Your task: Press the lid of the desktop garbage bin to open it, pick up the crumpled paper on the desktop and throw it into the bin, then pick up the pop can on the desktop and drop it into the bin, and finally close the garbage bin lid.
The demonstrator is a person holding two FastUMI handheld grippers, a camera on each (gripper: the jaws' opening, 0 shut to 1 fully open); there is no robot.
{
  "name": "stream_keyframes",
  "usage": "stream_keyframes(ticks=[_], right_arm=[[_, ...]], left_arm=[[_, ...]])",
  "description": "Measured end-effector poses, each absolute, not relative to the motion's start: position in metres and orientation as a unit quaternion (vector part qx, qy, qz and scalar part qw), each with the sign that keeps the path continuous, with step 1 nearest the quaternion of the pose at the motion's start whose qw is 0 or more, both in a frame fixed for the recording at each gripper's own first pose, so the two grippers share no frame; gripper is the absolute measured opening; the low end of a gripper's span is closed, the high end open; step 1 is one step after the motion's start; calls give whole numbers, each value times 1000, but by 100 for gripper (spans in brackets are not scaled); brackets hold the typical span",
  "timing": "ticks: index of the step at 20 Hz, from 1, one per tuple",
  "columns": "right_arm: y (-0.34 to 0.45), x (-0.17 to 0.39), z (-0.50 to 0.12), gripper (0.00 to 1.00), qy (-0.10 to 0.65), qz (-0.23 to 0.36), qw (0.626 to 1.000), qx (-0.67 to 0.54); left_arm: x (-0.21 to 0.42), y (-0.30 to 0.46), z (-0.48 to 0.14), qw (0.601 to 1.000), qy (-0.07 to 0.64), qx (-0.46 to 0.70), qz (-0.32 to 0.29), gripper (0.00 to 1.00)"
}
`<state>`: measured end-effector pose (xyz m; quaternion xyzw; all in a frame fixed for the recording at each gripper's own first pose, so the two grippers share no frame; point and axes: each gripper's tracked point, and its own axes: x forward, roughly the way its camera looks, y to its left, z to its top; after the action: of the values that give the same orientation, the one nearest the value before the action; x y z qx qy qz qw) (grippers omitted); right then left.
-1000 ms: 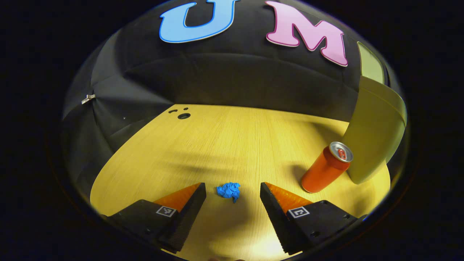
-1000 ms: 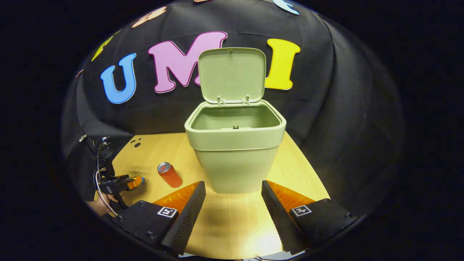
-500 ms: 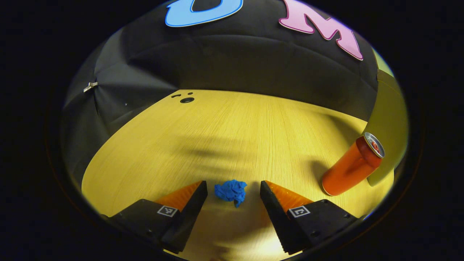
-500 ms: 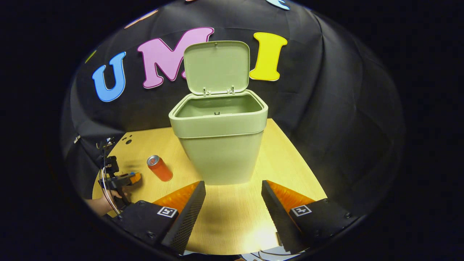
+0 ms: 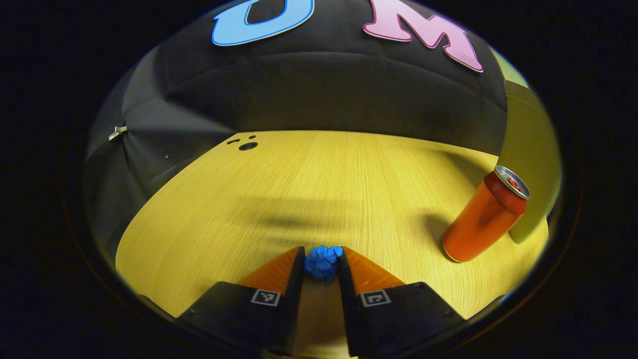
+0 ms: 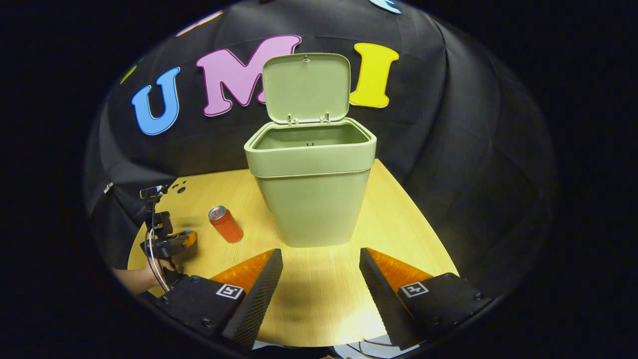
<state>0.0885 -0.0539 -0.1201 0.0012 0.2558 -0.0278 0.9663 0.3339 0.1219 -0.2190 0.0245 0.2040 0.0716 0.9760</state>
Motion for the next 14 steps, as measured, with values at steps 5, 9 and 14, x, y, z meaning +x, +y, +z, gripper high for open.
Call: stream_keyframes(ticks=[5, 9, 14], right_arm=[[-49, 80, -114, 97, 240, -30, 970, 3], [-54, 55, -109, 98, 227, -36, 973, 1], [-60, 40, -109, 97, 216, -39, 976, 9]], left_arm=[[325, 120, -218, 973, 219, 54, 57, 31], [309, 111, -193, 979, 196, 41, 37, 28], [279, 103, -146, 985, 167, 47, 14, 28]])
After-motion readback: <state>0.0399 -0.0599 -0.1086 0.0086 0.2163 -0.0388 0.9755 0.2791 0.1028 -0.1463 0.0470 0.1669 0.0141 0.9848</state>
